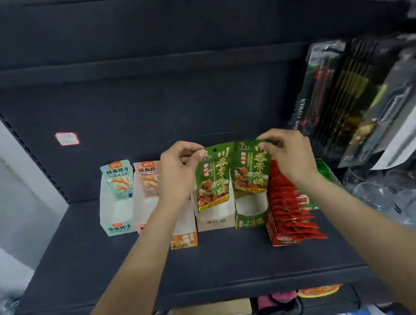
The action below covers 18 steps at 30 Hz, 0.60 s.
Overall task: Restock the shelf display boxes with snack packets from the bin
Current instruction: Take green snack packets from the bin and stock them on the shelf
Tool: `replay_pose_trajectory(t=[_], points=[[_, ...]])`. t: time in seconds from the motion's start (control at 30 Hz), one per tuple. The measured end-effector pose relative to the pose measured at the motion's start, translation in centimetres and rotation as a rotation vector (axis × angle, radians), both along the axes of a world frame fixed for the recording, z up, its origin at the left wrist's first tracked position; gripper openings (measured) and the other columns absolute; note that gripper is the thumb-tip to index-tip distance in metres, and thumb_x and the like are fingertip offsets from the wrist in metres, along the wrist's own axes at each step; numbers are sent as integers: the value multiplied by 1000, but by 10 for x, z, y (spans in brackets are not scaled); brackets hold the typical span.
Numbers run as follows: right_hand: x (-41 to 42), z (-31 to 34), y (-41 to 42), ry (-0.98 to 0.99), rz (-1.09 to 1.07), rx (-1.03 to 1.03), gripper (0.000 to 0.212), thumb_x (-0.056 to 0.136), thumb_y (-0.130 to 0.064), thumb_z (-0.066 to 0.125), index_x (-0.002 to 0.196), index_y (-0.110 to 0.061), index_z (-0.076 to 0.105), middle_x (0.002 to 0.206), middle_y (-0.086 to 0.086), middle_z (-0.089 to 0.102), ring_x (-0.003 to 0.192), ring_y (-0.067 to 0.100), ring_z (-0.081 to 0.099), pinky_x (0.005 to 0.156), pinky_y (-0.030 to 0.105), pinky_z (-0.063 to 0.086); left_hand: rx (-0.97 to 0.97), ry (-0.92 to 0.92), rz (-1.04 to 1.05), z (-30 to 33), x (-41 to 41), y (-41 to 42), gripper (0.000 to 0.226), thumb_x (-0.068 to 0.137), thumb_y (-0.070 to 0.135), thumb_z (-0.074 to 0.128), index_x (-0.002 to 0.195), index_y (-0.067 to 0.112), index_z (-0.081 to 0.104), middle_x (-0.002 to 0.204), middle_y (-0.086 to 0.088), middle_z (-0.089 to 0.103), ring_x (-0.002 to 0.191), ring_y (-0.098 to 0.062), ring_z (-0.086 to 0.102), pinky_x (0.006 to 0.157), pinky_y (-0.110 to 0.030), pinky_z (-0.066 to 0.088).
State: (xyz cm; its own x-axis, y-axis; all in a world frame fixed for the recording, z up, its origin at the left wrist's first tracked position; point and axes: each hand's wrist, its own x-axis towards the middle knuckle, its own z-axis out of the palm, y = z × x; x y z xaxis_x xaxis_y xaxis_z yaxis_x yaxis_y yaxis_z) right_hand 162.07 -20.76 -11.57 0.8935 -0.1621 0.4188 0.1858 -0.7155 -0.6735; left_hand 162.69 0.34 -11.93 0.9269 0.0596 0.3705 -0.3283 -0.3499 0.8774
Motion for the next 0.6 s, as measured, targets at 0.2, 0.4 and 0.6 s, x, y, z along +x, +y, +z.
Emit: replay_pose_trajectory(t=[0.2,0.4,0.6], points=[[34,-12,-9,9,-11,35,11,87,-9,65,94,-12,73,82,-9,65,63,-4,54,73,23,48,-22,20,-61,-10,38,-7,12,85,9,66,83,21,65,82,13,65,81,-2,60,77,-13,47],[64,-32,-15,86,0,36,14,87,-8,65,97,-11,74,87,-4,69,71,-1,57,77,20,50,-34,45,-93,-17,59,-6,12,85,9,66,85,21,66,83,14,65,77,7,59,75,-6,45],[80,-47,-19,205,26,14,14,85,-5,66,94,-11,74,93,1,72,84,8,63,75,8,45,-70,96,-135,-20,72,-11,14,85,9,66,83,23,65,85,11,66,83,-2,61,80,-18,49]])
